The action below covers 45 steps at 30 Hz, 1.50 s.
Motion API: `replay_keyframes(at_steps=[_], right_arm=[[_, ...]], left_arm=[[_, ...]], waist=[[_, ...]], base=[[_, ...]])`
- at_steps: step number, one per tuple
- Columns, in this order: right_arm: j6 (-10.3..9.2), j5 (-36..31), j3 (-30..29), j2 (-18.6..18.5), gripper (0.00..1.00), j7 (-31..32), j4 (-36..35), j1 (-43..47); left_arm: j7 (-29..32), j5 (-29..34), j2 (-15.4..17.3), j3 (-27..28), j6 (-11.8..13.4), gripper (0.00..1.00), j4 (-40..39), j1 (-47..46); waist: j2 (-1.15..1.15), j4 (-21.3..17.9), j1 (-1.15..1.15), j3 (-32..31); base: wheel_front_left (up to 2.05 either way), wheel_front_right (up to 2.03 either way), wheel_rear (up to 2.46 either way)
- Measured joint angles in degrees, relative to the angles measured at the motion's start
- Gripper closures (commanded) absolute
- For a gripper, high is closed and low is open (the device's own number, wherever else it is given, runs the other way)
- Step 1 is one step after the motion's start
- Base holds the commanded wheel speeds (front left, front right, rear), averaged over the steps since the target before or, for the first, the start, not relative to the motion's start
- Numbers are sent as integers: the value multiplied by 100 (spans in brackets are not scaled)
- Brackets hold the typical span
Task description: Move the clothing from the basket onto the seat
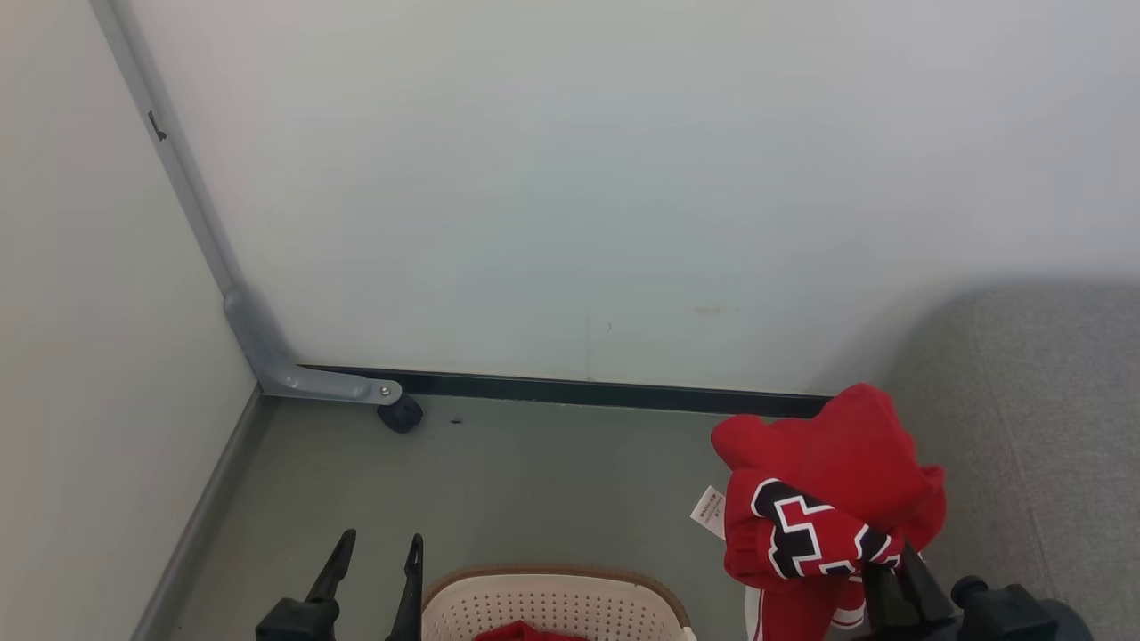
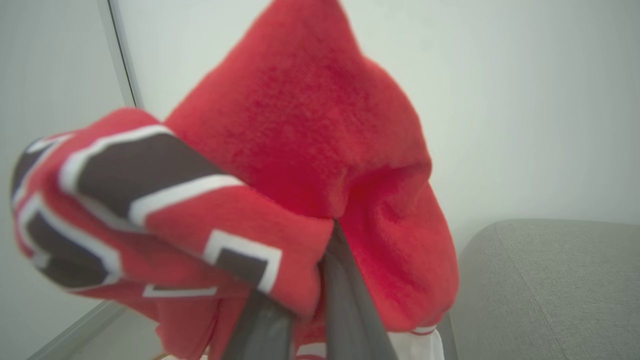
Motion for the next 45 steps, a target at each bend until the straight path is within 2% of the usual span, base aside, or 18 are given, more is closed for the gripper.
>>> replay_keyframes(at_steps=[10, 17, 29, 45], right_arm=[[-8, -47, -44, 54, 100, 0, -52, -3], [-32, -58, -172, 66, 100, 0, -121, -2], [-81, -209, -386, 12, 100, 0, -290, -2], [-126, -266, -676, -4, 100, 0, -459, -4]], left_arm=[[0, 114, -11, 197, -10, 0, -171, 130], [0, 316, -24, 231, -210, 0, -308, 142], [0, 454, -134, 342, -460, 0, -506, 143], [0, 709, -308, 542, -662, 0, -624, 96]], waist=[[0, -252, 0, 33], [0, -600, 0, 82], [0, -1423, 0, 231], [1, -2550, 0, 479]], base=[[0, 0, 0], [0, 0, 0], [0, 0, 0], [0, 0, 0]])
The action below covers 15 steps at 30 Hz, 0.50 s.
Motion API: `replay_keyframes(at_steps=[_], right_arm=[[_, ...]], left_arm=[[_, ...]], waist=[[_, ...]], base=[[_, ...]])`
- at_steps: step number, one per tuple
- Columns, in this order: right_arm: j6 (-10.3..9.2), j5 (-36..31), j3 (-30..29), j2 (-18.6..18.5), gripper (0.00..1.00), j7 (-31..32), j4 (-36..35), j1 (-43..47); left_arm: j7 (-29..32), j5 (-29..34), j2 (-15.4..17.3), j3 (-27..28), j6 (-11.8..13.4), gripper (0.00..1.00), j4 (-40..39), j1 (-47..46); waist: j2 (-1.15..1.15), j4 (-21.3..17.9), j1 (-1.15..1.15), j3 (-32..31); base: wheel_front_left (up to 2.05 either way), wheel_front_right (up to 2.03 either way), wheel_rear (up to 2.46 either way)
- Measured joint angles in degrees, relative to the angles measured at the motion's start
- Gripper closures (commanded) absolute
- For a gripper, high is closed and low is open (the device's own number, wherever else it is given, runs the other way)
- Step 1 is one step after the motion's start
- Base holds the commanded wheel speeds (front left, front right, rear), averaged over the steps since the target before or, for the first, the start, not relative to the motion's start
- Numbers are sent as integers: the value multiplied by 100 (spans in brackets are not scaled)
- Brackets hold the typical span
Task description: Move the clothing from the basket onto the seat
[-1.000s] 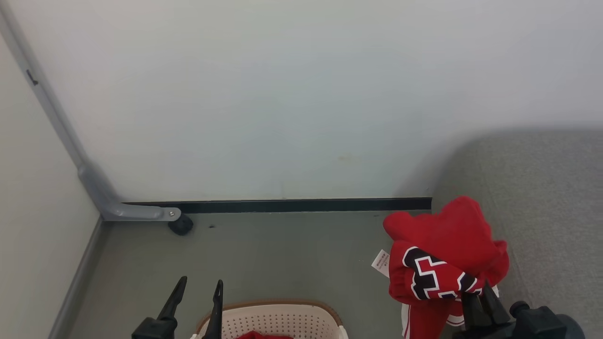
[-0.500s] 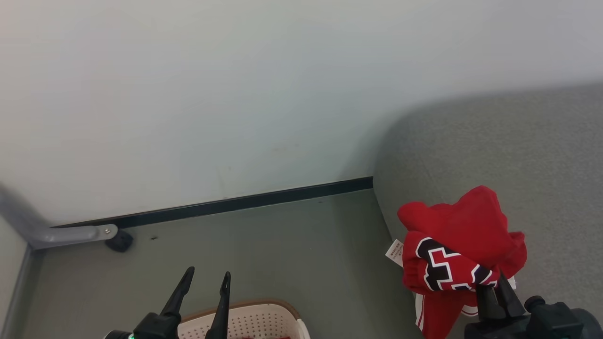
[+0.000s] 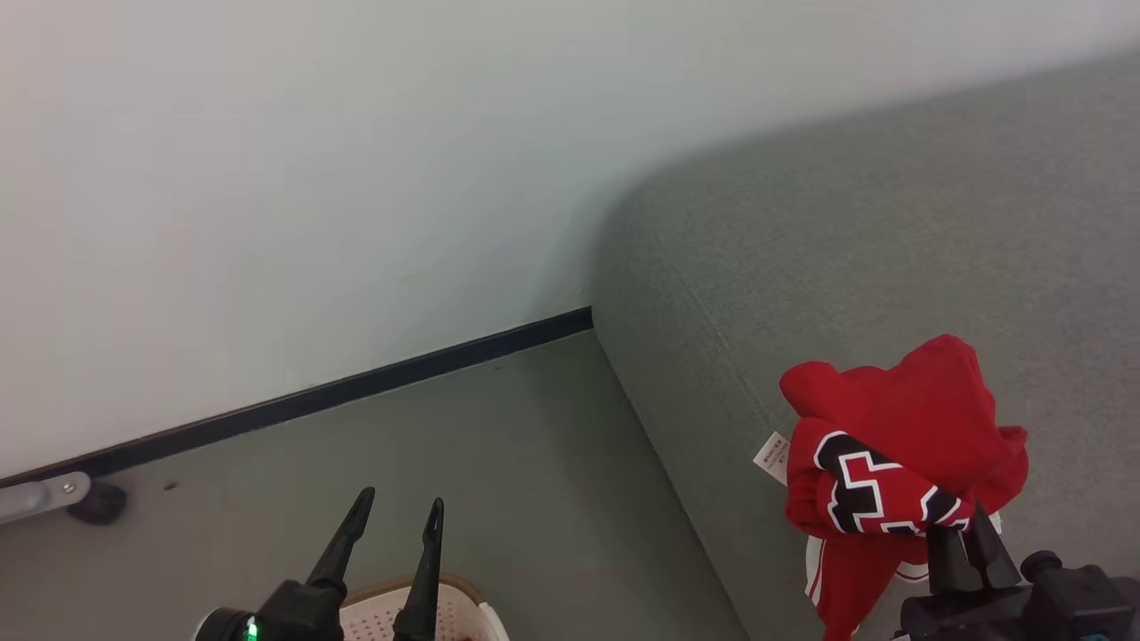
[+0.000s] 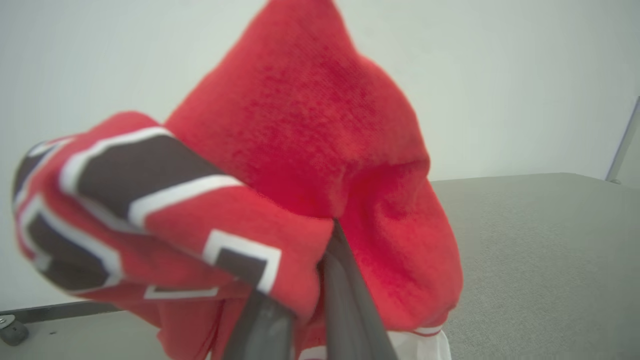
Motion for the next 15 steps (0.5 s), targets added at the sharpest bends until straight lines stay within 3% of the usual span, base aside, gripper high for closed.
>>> replay_keyframes(at_steps=[15], right_arm=[[-108, 13, -426, 103, 100, 0, -202, 253]], left_arm=[[0, 369, -41, -35, -254, 0, -159, -255]], waist=[[0, -748, 0, 372]], base=[[0, 0, 0]])
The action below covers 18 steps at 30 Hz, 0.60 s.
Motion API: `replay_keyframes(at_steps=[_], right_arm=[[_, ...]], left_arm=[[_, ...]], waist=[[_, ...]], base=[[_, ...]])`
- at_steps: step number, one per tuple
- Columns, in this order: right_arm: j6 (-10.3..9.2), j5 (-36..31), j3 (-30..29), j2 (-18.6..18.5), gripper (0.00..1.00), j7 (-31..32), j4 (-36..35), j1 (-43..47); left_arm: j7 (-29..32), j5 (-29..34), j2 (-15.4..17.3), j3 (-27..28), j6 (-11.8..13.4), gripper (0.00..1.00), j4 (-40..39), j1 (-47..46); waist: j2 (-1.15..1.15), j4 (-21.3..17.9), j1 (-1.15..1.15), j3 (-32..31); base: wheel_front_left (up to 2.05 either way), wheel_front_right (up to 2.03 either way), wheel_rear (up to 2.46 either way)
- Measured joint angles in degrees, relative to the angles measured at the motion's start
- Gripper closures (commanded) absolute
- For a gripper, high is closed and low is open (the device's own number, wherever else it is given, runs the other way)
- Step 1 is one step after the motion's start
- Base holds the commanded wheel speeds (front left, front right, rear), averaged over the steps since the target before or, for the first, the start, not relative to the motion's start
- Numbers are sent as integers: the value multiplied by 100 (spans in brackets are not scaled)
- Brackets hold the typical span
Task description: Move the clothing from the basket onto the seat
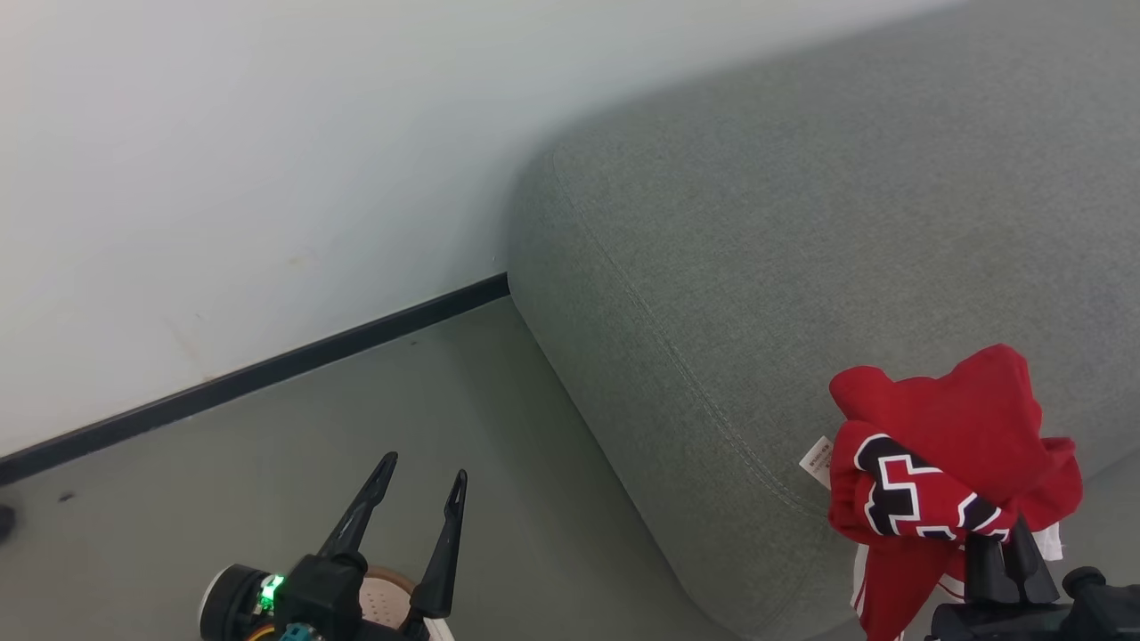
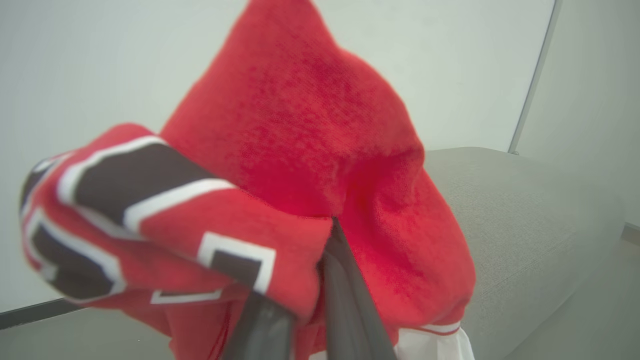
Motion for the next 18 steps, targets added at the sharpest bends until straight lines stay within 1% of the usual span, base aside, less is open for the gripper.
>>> replay_keyframes(at_steps=[4, 11, 12, 16, 18], right_arm=[[-47, 0, -78, 108, 100, 0, -27, 1], [-71, 5, -229, 205, 100, 0, -76, -1], [-93, 5, -279, 210, 100, 0, -88, -3], [-102, 64, -606, 214, 100, 0, -130, -5], [-144, 104, -754, 225, 100, 0, -178, -2]], left_arm=[[0, 55, 44, 15, -48, 0, -37, -3], [0, 216, 132, 51, -115, 0, -81, -83], [0, 235, 133, 48, -148, 0, -67, -108], [0, 236, 129, 58, -152, 0, -53, -144], [0, 249, 122, 58, -156, 0, -58, -144]], waist=[[0, -93, 0, 159], [0, -258, 0, 419], [0, -278, 0, 448], [0, -320, 0, 520], [0, -313, 0, 536]], base=[[0, 0, 0], [0, 0, 0], [0, 0, 0], [0, 0, 0], [0, 0, 0]])
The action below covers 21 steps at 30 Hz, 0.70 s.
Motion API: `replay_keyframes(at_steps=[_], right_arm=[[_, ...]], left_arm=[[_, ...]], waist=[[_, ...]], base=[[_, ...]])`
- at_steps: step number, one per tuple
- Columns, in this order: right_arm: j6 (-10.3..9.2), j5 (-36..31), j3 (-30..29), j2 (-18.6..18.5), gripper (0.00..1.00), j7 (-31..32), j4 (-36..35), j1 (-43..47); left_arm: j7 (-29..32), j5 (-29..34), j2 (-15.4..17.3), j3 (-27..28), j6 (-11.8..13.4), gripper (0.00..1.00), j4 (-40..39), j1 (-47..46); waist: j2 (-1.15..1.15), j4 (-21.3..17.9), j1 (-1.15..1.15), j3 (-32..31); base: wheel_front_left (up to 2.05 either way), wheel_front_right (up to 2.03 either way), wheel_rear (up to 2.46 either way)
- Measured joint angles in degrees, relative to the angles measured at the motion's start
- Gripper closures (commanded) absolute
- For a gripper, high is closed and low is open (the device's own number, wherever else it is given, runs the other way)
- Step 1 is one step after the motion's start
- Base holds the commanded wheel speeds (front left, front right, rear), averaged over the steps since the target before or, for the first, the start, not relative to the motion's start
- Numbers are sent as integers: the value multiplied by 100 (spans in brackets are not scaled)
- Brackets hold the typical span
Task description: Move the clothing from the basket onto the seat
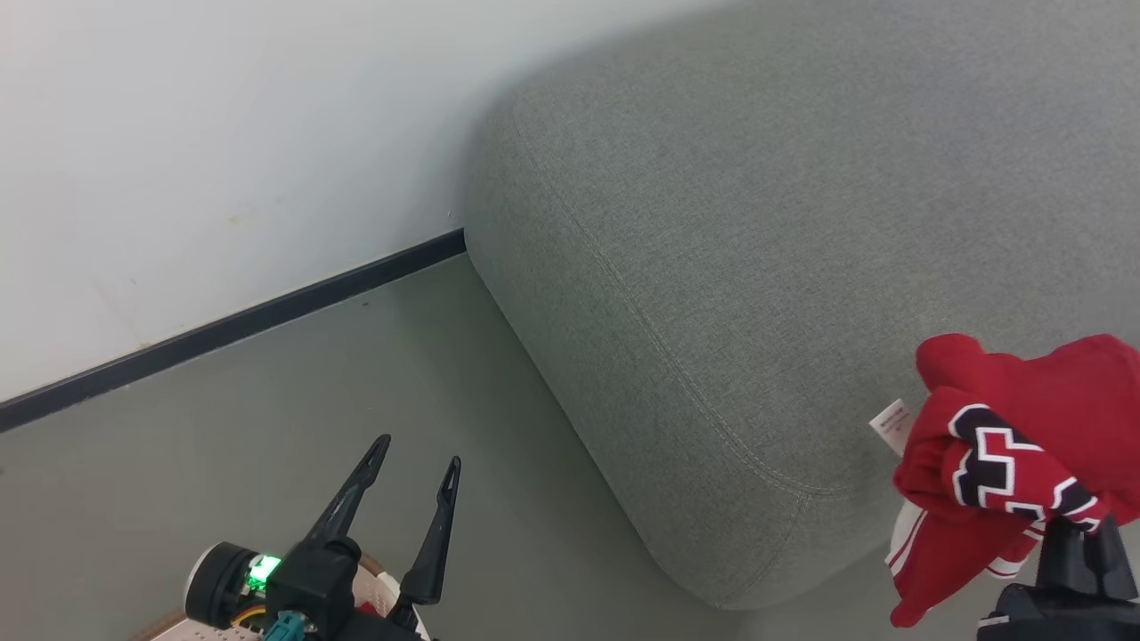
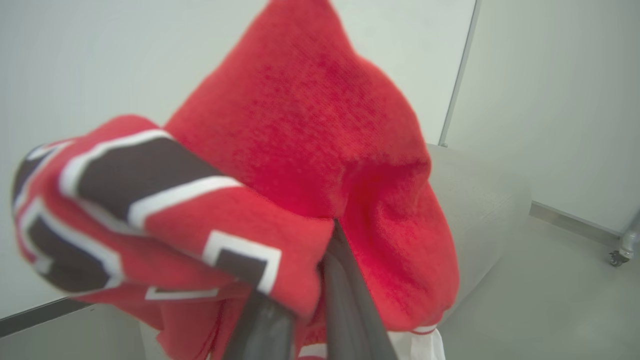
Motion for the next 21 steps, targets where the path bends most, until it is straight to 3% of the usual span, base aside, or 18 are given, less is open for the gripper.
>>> replay_keyframes(at_steps=[15, 21], right_arm=[[11, 725, -1050, -31, 100, 0, 125, -583], [168, 923, -1333, -259, 100, -1, 389, -1109]], left_arm=[[0, 127, 246, 105, -141, 0, -205, 54], [0, 180, 386, 137, -147, 0, -294, 78]], waist=[[0, 87, 0, 412], [0, 119, 0, 586]], base=[[0, 0, 0], [0, 0, 0]])
